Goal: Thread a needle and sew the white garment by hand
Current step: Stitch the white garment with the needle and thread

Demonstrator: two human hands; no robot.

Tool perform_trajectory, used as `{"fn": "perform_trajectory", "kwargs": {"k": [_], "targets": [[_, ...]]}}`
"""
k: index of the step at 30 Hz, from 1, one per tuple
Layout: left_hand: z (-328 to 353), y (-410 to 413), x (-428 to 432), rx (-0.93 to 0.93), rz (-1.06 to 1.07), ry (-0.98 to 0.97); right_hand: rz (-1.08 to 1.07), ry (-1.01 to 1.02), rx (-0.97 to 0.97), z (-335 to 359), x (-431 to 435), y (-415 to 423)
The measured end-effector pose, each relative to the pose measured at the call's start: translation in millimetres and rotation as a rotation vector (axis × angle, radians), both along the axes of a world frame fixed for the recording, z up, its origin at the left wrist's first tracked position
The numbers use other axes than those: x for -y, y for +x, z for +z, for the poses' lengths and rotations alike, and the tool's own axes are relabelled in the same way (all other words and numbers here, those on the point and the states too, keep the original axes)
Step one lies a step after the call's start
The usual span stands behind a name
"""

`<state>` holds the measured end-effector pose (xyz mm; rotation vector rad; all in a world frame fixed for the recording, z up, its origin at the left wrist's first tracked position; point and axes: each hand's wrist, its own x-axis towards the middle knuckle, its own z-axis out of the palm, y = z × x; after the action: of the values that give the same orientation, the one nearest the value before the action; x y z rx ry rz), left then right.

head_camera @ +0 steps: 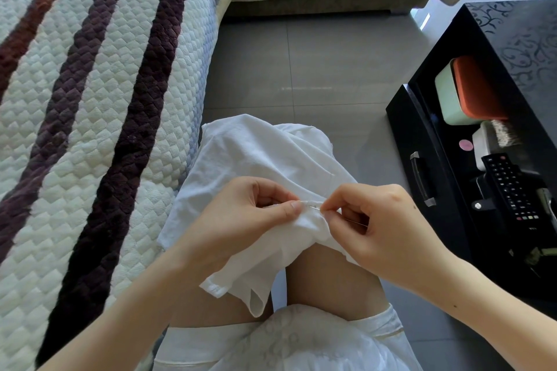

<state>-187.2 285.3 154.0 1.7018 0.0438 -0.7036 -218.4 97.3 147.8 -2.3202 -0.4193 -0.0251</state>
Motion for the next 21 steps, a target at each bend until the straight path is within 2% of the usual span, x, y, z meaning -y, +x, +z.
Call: {"fn": "perform_trajectory", "kwargs": {"k": [14, 21], "targets": [[1, -3, 2, 0.065, -0.013, 0.019, -0.053, -0.117, -0.039, -4, -9, -1], [1, -3, 4, 0.091, -0.048, 0.019, -0.043, -0.088, -0.031, -6, -13, 2]]}}
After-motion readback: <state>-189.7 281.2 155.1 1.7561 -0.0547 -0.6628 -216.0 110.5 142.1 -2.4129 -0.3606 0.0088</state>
